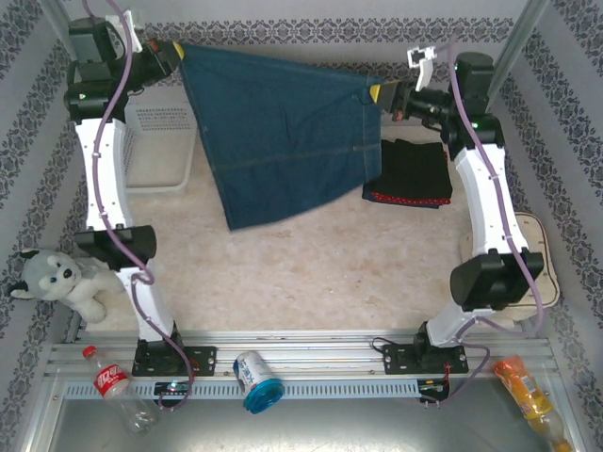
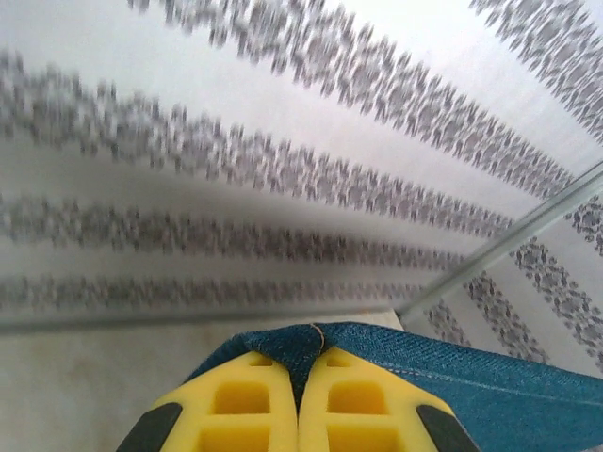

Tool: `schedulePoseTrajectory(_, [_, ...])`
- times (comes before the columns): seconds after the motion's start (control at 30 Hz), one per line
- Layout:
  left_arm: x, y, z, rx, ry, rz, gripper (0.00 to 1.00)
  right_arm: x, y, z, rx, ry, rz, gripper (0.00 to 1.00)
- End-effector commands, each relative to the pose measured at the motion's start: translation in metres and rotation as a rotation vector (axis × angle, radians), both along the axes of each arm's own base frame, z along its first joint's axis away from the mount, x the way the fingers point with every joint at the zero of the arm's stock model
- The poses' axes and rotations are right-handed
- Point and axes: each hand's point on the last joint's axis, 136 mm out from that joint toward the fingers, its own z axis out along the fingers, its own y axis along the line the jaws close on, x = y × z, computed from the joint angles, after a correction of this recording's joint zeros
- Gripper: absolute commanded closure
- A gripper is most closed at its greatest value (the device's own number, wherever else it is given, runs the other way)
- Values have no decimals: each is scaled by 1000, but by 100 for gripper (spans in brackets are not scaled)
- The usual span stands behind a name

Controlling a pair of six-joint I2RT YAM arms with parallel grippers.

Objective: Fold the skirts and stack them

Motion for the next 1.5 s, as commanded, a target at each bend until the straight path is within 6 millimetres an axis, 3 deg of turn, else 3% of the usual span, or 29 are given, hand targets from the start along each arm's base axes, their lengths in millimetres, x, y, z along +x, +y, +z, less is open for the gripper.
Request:
schedulePoseTrajectory(0.0, [-28, 38, 80, 78, -263, 160, 100, -2, -9, 54, -64, -228, -19, 100])
schedulePoseTrajectory(0.07, [-34, 33, 79, 114, -269, 129, 100, 0, -7, 47, -121, -268, -5, 100])
schedulePoseTrajectory(0.13, [-41, 25, 65, 156, -231, 79, 100, 2, -7, 28, -188, -296, 10, 100])
schedulePoseTrajectory(0.23, [-52, 21, 20, 229, -106, 44, 100, -2, -3, -29, -299, -298, 57, 100])
schedulePoseTrajectory(0.33, [-71, 24, -45, 258, 13, 65, 92, -29, 10, -108, -448, -324, 170, 100])
schedulePoseTrajectory(0.37, [-82, 24, -76, 249, 56, 79, 87, -42, 16, -140, -510, -326, 207, 100])
schedulePoseTrajectory(0.43, [-113, 26, -135, 223, 148, 138, 63, -69, 24, -193, -597, -271, 257, 94])
schedulePoseTrajectory(0.5, [-158, 31, -201, 186, 299, 230, 25, -107, 30, -237, -628, -136, 331, 63])
schedulePoseTrajectory(0.53, [-177, 33, -221, 172, 347, 277, 17, -123, 31, -251, -639, -80, 354, 49])
schedulePoseTrajectory(0.57, [-197, 38, -239, 171, 381, 333, 8, -139, 32, -264, -640, -23, 369, 41])
schedulePoseTrajectory(0.6, [-212, 43, -245, 161, 386, 391, 0, -150, 31, -273, -636, 13, 365, 33])
schedulePoseTrajectory(0.67, [-225, 44, -245, 103, 382, 444, 0, -157, 31, -278, -611, 33, 315, 8])
schedulePoseTrajectory(0.7, [-226, 41, -246, 60, 393, 445, 0, -155, 30, -276, -588, 33, 279, 2])
schedulePoseTrajectory(0.77, [-220, 36, -256, -23, 439, 435, 0, -151, 31, -269, -550, 37, 222, 2])
schedulePoseTrajectory(0.83, [-207, 32, -271, -88, 491, 423, 0, -133, 27, -260, -500, 75, 105, 2])
schedulePoseTrajectory(0.93, [-185, 15, -288, -123, 562, 386, 0, -98, 17, -249, -375, 237, -111, 2])
schedulePoseTrajectory(1.03, [-164, -12, -302, -60, 616, 345, 0, -74, 20, -256, -242, 452, -198, 2])
schedulePoseTrajectory(1.2, [-131, -48, -341, 20, 705, 283, 0, -49, 57, -282, 25, 634, -235, 2])
schedulePoseTrajectory(1.37, [-104, -73, -401, -35, 813, 197, 0, -35, 87, -332, 7, 845, -354, 2])
schedulePoseTrajectory(1.47, [-104, -82, -442, -71, 925, 178, 0, -36, 112, -359, -8, 948, -334, 2])
